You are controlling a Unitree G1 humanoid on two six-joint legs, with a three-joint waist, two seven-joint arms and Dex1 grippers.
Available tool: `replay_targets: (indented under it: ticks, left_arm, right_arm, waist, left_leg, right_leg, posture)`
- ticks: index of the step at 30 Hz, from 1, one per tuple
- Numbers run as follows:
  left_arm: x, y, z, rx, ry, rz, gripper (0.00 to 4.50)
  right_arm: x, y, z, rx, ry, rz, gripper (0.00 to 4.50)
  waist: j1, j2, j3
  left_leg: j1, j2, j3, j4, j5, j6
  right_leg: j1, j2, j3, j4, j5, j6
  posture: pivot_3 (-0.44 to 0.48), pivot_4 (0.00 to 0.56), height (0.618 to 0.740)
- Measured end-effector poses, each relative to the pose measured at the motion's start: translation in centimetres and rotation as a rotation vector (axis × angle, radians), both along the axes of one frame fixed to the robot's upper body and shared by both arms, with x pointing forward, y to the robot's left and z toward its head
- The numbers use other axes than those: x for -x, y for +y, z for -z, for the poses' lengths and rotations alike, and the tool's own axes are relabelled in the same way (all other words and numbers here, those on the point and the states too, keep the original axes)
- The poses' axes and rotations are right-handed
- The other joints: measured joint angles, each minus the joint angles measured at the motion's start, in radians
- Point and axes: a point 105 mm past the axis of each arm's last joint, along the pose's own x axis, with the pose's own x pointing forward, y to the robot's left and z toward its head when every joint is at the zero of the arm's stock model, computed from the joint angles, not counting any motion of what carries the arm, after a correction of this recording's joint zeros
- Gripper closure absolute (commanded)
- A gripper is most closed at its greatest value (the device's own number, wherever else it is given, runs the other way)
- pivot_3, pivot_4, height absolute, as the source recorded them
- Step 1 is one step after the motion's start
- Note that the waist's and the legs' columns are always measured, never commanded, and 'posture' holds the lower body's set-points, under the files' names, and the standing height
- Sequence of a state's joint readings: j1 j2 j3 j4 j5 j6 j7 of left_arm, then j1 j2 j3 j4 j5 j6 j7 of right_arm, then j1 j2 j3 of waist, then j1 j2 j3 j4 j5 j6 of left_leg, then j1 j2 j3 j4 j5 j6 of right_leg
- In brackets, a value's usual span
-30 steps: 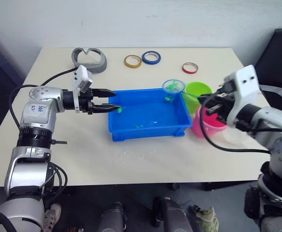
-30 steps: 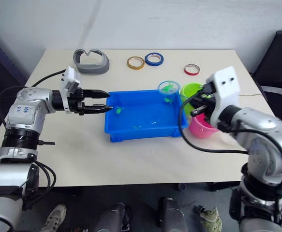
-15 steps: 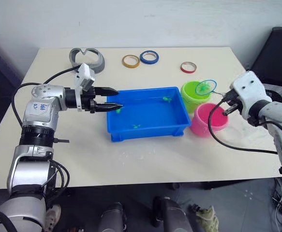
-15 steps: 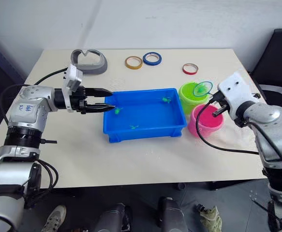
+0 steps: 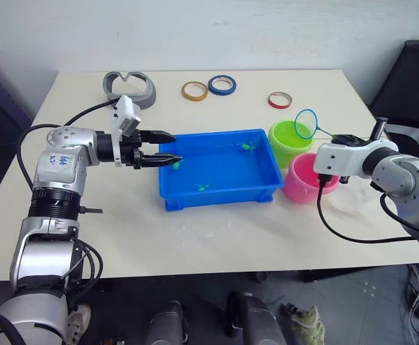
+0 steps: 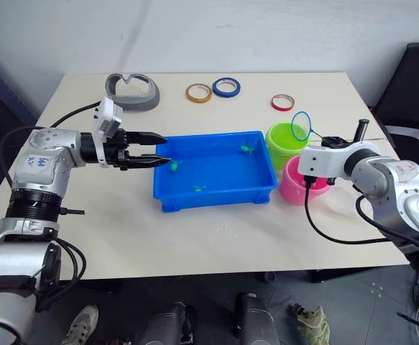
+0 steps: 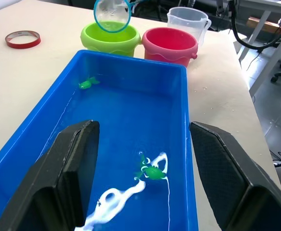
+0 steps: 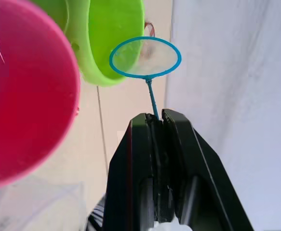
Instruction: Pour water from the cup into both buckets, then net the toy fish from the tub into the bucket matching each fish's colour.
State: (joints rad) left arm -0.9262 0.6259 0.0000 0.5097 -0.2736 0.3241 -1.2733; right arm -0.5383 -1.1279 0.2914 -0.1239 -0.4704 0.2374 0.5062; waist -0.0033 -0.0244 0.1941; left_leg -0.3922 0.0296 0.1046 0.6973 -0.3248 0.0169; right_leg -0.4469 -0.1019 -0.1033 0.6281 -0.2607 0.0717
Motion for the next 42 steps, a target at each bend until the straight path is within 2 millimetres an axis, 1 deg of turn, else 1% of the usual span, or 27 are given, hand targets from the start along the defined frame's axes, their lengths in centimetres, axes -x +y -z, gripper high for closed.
replay_targets:
  ticks: [4, 6, 8, 11, 13, 14, 15, 17, 20, 22, 25, 27, 30, 33, 37, 42]
  left_arm:
    - [0.0, -0.1, 0.0, 0.0, -0.002, 0.003, 1.22]
    - [0.1, -0.1, 0.1, -0.001, -0.003, 0.003, 1.22]
    - [0.1, 0.0, 0.1, -0.004, -0.006, 0.0, 1.22]
    - [0.1, 0.7, -0.3, -0.019, -0.021, -0.023, 1.22]
    - [0.1, 1.9, -0.6, -0.049, -0.03, -0.065, 1.22]
    - [0.1, 2.7, -0.6, -0.067, -0.029, -0.092, 1.22]
    - [0.1, 3.4, -0.6, -0.076, -0.028, -0.119, 1.22]
    - [0.0, 4.1, -0.3, -0.088, -0.019, -0.159, 1.22]
    - [-0.2, 4.5, 0.5, -0.099, -0.015, -0.206, 1.22]
    - [-0.5, 4.4, 0.9, -0.092, -0.021, -0.23, 1.22]
    - [-0.8, 3.6, 1.3, -0.074, -0.045, -0.247, 1.22]
    - [-1.0, 3.5, 1.7, -0.057, -0.048, -0.276, 1.22]
    - [-0.9, 3.1, 2.5, -0.041, -0.042, -0.292, 1.22]
    - [-0.7, 2.6, 2.9, -0.024, -0.029, -0.287, 1.22]
    - [-0.7, 1.9, 2.7, -0.012, -0.029, -0.276, 1.22]
    - [-0.6, 1.5, 2.7, -0.006, -0.031, -0.263, 1.22]
  right_arm:
    - [0.1, 0.0, 0.2, 0.063, -0.008, -0.019, 4.5]
    - [0.0, -0.1, -0.7, 0.012, -0.032, -0.006, 4.5]
    - [0.0, 0.1, -1.8, -0.101, -0.054, 0.009, 4.5]
    - [0.8, 1.6, -3.9, -0.354, -0.058, -0.019, 4.5]
    - [1.8, 2.5, -4.9, -0.542, -0.012, -0.044, 4.5]
    - [2.2, 2.7, -5.0, -0.63, 0.022, -0.043, 4.5]
    - [2.5, 2.8, -4.8, -0.71, 0.061, -0.036, 4.5]
    - [2.7, 3.0, -4.2, -0.854, 0.138, -0.009, 4.5]
    - [3.1, 4.3, -3.0, -1.038, 0.28, 0.018, 4.5]
    - [3.4, 5.0, -2.3, -1.123, 0.354, 0.039, 4.5]
    - [3.8, 6.1, -1.0, -1.254, 0.472, 0.075, 4.5]
    - [4.1, 6.8, -0.3, -1.323, 0.533, 0.102, 4.5]
    - [4.3, 6.8, 0.5, -1.409, 0.573, 0.166, 4.5]
    - [4.2, 7.1, 1.1, -1.45, 0.584, 0.19, 4.5]
    - [3.4, 7.9, 2.4, -1.509, 0.616, 0.235, 4.5]
    - [2.5, 8.4, 4.1, -1.557, 0.643, 0.318, 4.5]
  waist:
    - [0.0, 0.0, 0.0]
    - [0.0, 0.0, 0.0]
    - [0.0, 0.0, 0.0]
    - [0.0, 0.0, 0.0]
    - [0.0, 0.0, 0.0]
    - [0.0, 0.001, 0.0]
    - [0.001, 0.001, 0.0]
    - [0.001, 0.001, 0.0]
    - [0.005, 0.001, 0.0]
    - [0.005, 0.001, 0.0]
    - [0.003, 0.001, 0.0]
    - [0.002, 0.001, 0.0]
    - [0.0, 0.001, 0.0]
    - [0.0, 0.001, 0.0]
    - [-0.001, 0.001, 0.0]
    - [-0.001, 0.001, 0.0]
  left_leg:
    - [0.0, 0.0, 0.0, 0.0, 0.0, 0.0]
    - [0.0, 0.0, 0.0, 0.0, 0.0, 0.0]
    - [0.0, 0.0, 0.0, 0.001, 0.0, -0.001]
    - [0.0, 0.001, -0.001, 0.0, 0.001, -0.002]
    - [0.0, 0.002, -0.002, 0.0, 0.001, -0.002]
    - [0.001, 0.002, -0.002, 0.0, 0.001, -0.002]
    - [0.001, 0.001, -0.002, 0.0, 0.0, -0.001]
    - [0.001, 0.001, -0.002, 0.001, 0.0, 0.0]
    - [0.0, 0.0, -0.003, 0.002, 0.0, 0.001]
    - [-0.001, 0.0, -0.003, 0.001, 0.0, 0.001]
    - [-0.001, -0.001, -0.003, 0.001, -0.001, 0.001]
    - [-0.001, -0.001, -0.003, 0.001, -0.001, 0.001]
    - [-0.001, -0.001, -0.003, 0.001, -0.001, 0.001]
    - [-0.001, -0.001, -0.003, 0.001, 0.0, 0.001]
    - [0.0, -0.001, -0.002, 0.001, 0.0, 0.001]
    - [0.0, -0.001, -0.002, 0.001, 0.0, 0.0]
  right_leg:
    - [0.0, 0.0, 0.0, 0.0, 0.0, 0.0]
    - [0.0, 0.0, 0.0, 0.0, 0.0, 0.0]
    - [0.0, 0.0, 0.0, 0.001, 0.0, 0.0]
    - [0.0, 0.001, -0.001, 0.001, 0.0, 0.0]
    - [0.0, 0.002, -0.001, 0.001, 0.0, 0.0]
    - [0.001, 0.002, -0.001, 0.001, 0.0, 0.0]
    - [0.001, 0.001, -0.001, 0.002, 0.0, 0.0]
    - [0.001, 0.0, -0.001, 0.002, 0.0, 0.0]
    - [0.001, -0.006, -0.001, 0.002, 0.0, 0.0]
    - [0.001, -0.007, -0.002, 0.005, 0.0, 0.0]
    - [0.001, -0.008, -0.002, 0.006, 0.0, 0.0]
    - [0.001, -0.008, -0.002, 0.006, 0.0, 0.0]
    - [0.001, -0.008, -0.002, 0.007, 0.0, 0.0]
    - [0.001, -0.007, -0.002, 0.007, 0.0, 0.0]
    - [0.001, -0.007, -0.002, 0.008, 0.0, 0.0]
    - [0.0, -0.007, -0.002, 0.008, 0.0, 0.0]
  posture:
    - [0.0, 0.15, 0.713]
    - [0.0, 0.15, 0.713]
    - [0.0, 0.15, 0.713]
    - [0.0, 0.15, 0.713]
    - [0.0, 0.15, 0.713]
    - [0.0, 0.15, 0.713]
    - [0.0, 0.15, 0.713]
    - [0.0, 0.15, 0.713]
    - [0.0, 0.15, 0.713]
    - [0.0, 0.15, 0.713]
    - [0.0, 0.15, 0.713]
    - [0.0, 0.15, 0.713]
    - [0.0, 0.15, 0.713]
    - [0.0, 0.15, 0.713]
    - [0.0, 0.15, 0.713]
    - [0.0, 0.15, 0.713]
